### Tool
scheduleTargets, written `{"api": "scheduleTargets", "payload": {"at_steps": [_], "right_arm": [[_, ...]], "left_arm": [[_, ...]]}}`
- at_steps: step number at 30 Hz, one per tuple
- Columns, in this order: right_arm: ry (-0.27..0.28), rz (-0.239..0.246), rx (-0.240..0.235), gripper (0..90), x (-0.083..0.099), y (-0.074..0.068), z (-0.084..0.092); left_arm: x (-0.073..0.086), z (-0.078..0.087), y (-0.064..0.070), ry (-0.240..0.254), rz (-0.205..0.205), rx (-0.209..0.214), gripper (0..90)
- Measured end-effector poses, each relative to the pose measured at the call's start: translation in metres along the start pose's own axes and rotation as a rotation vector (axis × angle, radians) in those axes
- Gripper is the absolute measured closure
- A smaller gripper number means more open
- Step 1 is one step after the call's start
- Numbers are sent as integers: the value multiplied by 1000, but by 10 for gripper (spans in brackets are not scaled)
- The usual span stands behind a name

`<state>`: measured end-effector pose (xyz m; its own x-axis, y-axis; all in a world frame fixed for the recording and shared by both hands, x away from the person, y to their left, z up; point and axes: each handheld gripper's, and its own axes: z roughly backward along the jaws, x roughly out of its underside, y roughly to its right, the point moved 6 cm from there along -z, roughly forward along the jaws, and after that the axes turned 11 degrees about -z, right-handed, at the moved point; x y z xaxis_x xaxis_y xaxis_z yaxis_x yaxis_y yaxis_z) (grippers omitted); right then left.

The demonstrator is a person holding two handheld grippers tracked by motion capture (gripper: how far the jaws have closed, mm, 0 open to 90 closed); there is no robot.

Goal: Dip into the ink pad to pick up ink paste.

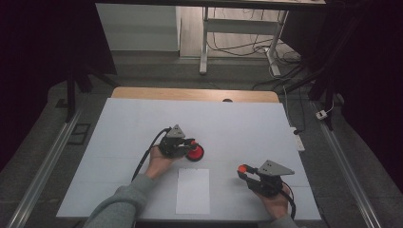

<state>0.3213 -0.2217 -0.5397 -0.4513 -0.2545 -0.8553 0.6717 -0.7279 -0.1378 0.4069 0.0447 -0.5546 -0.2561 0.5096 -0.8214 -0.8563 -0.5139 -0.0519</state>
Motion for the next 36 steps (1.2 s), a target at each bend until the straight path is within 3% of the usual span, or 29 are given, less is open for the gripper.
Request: {"api": "scheduleTargets", "payload": {"at_steps": [11, 19, 24, 36], "right_arm": [[2, -2, 0, 646, 0, 1, 0], [2, 2, 5, 646, 0, 0, 1], [2, -1, 1, 646, 0, 0, 1], [3, 1, 1, 646, 0, -1, 1]], "left_arm": [[7, -8, 2, -29, -19, -4, 722], [11, -9, 2, -7, 1, 1, 723], [10, -9, 4, -17, -29, -24, 725], [12, -9, 4, 2, -16, -22, 726]]}}
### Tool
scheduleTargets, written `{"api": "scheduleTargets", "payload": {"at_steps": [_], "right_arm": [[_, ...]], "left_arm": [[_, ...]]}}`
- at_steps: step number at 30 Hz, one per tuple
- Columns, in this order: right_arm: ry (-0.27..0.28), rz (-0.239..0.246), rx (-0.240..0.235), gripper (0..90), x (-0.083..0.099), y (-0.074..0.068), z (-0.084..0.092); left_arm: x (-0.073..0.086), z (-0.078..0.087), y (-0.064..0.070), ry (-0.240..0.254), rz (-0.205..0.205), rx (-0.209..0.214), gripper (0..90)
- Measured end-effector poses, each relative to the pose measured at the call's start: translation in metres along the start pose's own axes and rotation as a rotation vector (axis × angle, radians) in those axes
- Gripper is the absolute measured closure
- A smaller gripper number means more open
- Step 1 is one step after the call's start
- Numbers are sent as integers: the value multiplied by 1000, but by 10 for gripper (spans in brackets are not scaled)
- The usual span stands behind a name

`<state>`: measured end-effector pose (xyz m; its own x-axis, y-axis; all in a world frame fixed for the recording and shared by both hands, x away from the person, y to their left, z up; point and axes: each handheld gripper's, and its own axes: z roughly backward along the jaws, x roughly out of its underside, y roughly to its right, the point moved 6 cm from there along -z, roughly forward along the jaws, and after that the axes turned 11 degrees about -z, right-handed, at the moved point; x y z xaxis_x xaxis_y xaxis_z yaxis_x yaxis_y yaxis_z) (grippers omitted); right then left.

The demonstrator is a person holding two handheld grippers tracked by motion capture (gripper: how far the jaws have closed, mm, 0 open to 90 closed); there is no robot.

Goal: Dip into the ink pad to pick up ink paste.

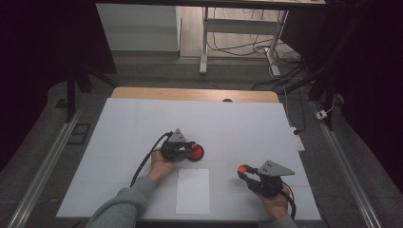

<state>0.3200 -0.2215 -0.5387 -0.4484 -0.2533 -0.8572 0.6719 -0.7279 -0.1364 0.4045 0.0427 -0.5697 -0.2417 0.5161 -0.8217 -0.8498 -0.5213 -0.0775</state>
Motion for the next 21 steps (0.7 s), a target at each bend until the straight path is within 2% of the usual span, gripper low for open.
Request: {"api": "scheduleTargets", "payload": {"at_steps": [12, 17, 21], "right_arm": [[-1, 0, 2, 646, 0, 0, 0], [7, -4, 2, 646, 0, 1, 1], [7, -5, 1, 646, 0, 2, 1]], "left_arm": [[-1, 0, 2, -11, -22, -16, 726], [-2, 0, 1, -15, -13, -12, 724], [-3, 1, 2, -19, -32, -19, 724]]}}
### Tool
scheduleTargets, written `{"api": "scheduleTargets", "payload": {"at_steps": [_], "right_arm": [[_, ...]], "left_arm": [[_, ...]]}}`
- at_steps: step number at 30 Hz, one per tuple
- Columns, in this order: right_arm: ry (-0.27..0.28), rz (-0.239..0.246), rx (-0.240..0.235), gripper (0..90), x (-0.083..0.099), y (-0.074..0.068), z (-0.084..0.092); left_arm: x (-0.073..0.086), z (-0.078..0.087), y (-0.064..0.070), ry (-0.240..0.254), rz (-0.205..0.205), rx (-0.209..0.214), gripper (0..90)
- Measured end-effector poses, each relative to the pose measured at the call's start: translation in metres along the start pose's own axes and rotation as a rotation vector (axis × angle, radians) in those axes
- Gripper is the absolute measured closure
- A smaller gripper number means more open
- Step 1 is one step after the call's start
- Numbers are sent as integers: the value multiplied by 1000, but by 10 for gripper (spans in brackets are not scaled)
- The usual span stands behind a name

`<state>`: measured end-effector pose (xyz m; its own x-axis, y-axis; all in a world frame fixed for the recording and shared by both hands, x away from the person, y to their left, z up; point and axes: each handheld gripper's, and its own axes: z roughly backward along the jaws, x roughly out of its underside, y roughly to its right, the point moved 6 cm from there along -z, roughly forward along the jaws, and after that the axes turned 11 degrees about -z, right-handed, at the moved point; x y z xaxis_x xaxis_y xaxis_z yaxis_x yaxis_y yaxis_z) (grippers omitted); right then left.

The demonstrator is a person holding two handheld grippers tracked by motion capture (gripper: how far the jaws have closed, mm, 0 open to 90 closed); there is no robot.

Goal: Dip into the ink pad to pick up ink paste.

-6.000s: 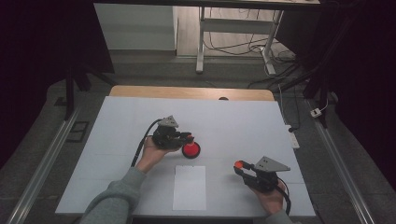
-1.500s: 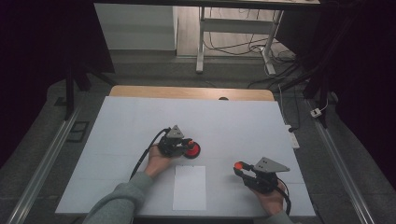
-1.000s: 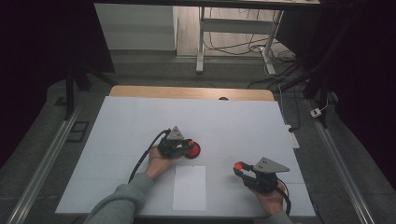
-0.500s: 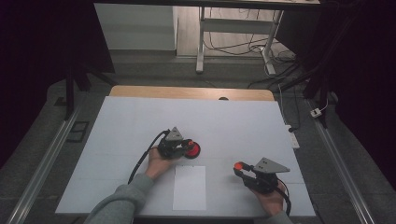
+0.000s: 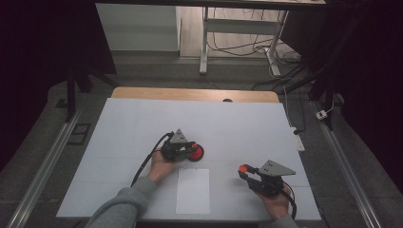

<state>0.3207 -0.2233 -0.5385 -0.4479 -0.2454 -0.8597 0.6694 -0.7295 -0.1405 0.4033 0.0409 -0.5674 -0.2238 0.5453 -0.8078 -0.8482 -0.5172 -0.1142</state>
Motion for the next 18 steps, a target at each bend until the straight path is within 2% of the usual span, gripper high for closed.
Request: {"api": "scheduleTargets", "payload": {"at_steps": [2, 5, 8, 11, 18], "right_arm": [[-2, 3, 1, 646, 0, -1, 0], [4, 0, 1, 646, -1, 0, 1], [2, -3, 0, 646, 0, 1, 1], [0, -3, 2, 646, 0, 2, 0], [-1, -2, 6, 646, 0, 2, 1]], "left_arm": [[0, 1, 0, 6, 0, 4, 724], [-6, 9, -2, 48, 8, 7, 723], [-13, 17, -4, 79, 32, 18, 724], [-16, 22, -3, 91, 42, 29, 723], [-21, 38, -1, 104, 31, 38, 723]]}}
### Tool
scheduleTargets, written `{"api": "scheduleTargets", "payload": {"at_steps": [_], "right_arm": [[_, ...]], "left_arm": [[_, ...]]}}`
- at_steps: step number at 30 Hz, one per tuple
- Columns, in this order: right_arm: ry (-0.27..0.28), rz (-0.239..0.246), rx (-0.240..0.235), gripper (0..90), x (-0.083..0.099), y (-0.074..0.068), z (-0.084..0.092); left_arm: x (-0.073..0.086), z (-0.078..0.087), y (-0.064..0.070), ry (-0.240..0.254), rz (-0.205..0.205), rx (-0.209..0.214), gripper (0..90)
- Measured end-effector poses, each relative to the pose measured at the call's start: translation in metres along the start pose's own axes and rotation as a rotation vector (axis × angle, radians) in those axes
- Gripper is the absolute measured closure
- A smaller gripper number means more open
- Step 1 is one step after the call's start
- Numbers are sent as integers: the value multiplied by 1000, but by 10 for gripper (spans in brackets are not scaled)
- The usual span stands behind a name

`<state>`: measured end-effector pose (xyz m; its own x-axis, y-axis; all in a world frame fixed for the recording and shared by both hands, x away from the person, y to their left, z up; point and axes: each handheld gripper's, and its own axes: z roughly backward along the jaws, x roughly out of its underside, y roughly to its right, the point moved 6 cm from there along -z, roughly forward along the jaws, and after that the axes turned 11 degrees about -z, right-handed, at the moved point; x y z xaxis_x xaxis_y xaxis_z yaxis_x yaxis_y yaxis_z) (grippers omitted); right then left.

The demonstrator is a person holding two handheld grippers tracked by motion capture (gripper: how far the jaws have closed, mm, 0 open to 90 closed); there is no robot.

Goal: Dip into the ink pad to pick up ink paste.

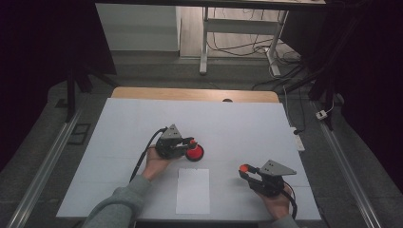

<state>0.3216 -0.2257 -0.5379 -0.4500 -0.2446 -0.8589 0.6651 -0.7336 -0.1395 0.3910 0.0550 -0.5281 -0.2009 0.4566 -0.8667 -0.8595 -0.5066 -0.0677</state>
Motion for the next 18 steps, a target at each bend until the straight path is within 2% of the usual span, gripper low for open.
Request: {"api": "scheduleTargets", "payload": {"at_steps": [5, 9, 13, 18], "right_arm": [[-4, -1, 3, 646, 1, 1, -1], [-4, -3, 3, 646, 1, 2, -2], [-9, -5, 10, 646, 2, 4, -2], [-11, -5, 12, 646, 2, 5, -3]], "left_arm": [[0, 13, 2, -7, 4, 18, 722], [2, 22, 6, -24, -13, 25, 722], [6, 26, 12, -36, -22, 45, 722], [8, 28, 16, -34, -9, 65, 722]]}}
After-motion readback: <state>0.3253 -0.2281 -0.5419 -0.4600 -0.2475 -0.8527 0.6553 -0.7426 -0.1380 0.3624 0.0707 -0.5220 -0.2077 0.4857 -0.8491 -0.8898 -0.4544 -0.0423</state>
